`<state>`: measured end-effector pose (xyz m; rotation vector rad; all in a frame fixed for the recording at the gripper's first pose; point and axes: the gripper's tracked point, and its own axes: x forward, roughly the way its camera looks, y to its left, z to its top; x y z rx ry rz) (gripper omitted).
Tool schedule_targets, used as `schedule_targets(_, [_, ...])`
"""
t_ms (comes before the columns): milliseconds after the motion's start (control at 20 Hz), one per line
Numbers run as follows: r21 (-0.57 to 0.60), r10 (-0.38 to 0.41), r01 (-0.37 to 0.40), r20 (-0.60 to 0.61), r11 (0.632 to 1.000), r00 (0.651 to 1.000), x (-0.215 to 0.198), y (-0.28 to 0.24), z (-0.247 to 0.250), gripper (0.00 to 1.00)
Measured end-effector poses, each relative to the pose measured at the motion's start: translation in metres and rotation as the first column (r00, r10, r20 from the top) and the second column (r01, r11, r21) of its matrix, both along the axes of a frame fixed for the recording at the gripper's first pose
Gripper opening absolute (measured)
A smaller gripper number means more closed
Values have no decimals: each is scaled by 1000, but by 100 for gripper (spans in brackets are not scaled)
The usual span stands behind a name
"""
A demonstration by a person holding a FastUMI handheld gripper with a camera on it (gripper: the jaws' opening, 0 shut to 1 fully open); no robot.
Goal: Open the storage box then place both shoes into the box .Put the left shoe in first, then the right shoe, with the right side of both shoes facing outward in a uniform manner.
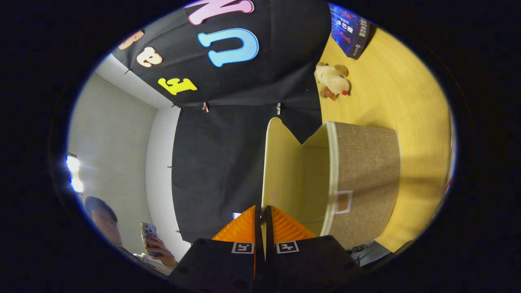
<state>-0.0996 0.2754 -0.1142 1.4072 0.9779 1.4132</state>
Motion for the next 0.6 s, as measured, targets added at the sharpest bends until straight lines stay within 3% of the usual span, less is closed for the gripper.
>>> schedule_targets(300, [-5, -29, 30, 131, 1000, 991, -7, 37, 63, 5])
schedule_targets(600, [-61, 23, -5, 305, 998, 952, -38, 102, 110, 5])
